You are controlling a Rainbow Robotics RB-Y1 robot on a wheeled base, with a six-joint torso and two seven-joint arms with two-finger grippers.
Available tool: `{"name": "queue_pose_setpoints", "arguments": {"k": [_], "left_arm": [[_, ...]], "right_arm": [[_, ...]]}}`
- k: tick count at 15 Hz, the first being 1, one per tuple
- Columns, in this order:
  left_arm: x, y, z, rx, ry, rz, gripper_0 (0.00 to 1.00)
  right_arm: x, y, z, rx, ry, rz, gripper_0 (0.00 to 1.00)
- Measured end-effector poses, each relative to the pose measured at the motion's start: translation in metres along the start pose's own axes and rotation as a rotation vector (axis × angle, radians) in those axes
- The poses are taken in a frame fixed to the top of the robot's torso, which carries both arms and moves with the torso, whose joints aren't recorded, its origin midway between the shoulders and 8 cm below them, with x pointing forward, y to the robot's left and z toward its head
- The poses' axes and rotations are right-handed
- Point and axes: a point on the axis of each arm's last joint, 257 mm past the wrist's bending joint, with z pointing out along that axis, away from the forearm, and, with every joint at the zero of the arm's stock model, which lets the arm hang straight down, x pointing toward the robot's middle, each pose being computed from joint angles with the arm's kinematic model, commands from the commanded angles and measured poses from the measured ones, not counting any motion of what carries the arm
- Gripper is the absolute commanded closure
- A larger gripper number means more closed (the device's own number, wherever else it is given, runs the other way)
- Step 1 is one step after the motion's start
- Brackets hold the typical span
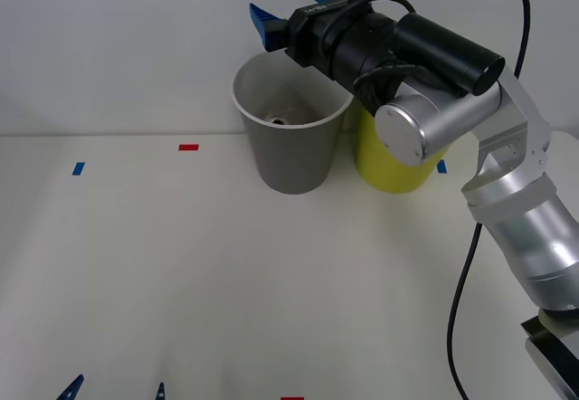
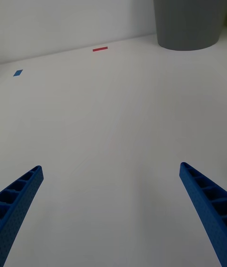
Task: Put cans in the gray bin and PET bottles in the light green bin.
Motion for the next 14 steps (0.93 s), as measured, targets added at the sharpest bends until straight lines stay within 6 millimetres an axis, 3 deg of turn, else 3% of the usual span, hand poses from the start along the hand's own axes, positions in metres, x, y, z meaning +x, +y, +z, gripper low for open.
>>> {"name": "queue_pose_setpoints", "arguments": {"k": [7,11,14], "left_arm": [[0.000,0.000,0.000,0.000,0.000,0.000,0.00],[0.000,0.000,0.000,0.000,0.000,0.000,0.00],[0.000,0.000,0.000,0.000,0.000,0.000,0.00]], "right_arm": [[-0.037,0.008,-0.018,-0.016,-0.085,-0.005,0.00],[-0.042,0.008,-0.059,-0.015,-0.128,0.009,0.00],[-0.040,0.001,-0.107,0.002,-0.145,0.001,0.00]]}}
